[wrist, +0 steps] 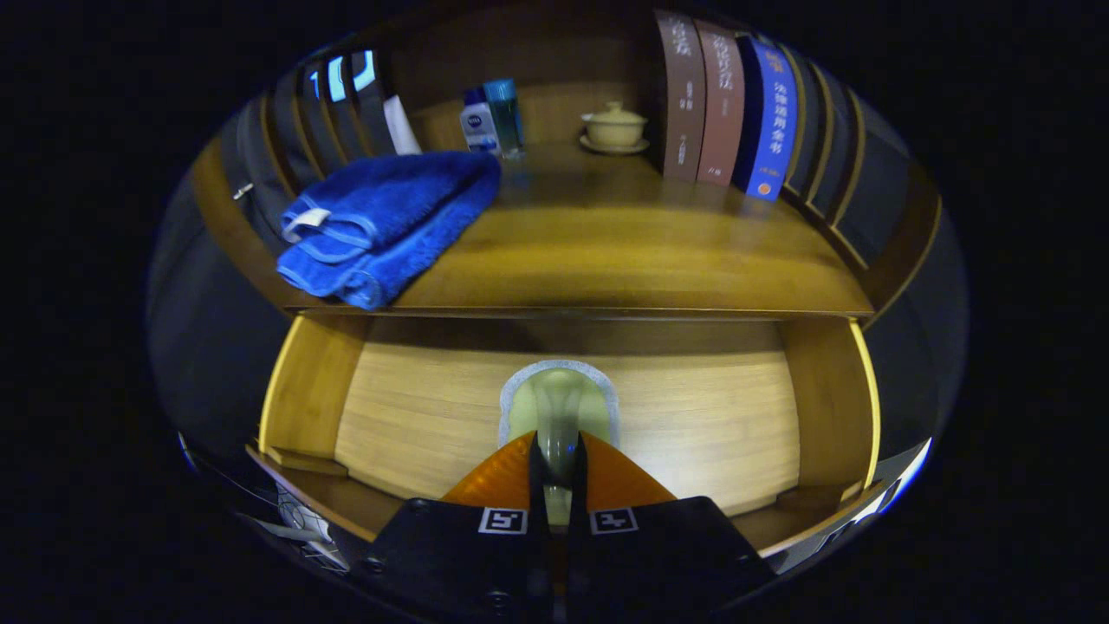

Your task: Pull open the drawer, take out the items inside it, and place them on the countertop above the cabinet.

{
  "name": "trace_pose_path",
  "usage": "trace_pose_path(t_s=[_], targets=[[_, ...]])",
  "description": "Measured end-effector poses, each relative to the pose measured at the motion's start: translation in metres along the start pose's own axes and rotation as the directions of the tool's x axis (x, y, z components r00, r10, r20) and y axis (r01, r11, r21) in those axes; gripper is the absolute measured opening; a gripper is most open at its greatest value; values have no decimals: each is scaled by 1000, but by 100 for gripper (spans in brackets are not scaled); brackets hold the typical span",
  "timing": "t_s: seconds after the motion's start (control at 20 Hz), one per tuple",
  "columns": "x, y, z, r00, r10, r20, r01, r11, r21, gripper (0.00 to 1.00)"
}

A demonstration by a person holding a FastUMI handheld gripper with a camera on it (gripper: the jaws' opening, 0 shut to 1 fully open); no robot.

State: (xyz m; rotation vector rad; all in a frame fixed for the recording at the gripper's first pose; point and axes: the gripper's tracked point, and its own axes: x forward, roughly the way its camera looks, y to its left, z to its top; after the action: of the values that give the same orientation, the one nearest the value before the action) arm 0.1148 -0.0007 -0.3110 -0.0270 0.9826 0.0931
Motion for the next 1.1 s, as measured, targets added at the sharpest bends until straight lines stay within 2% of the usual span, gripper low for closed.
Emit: trace_pose_path(t_s=[0.25, 0.45, 0.7, 0.95, 1.1], targets=[[-41, 2, 55, 987, -3, 161, 2, 1000, 10, 11], [-33, 0, 117, 973, -7, 229, -3, 999, 42, 11], [4, -3, 176, 978, -25, 208, 10, 997, 72, 11], [57, -3, 189, 993, -25, 119, 13, 995, 97, 11], [72, -3, 189, 995, -27, 92, 17, 993, 115, 11]])
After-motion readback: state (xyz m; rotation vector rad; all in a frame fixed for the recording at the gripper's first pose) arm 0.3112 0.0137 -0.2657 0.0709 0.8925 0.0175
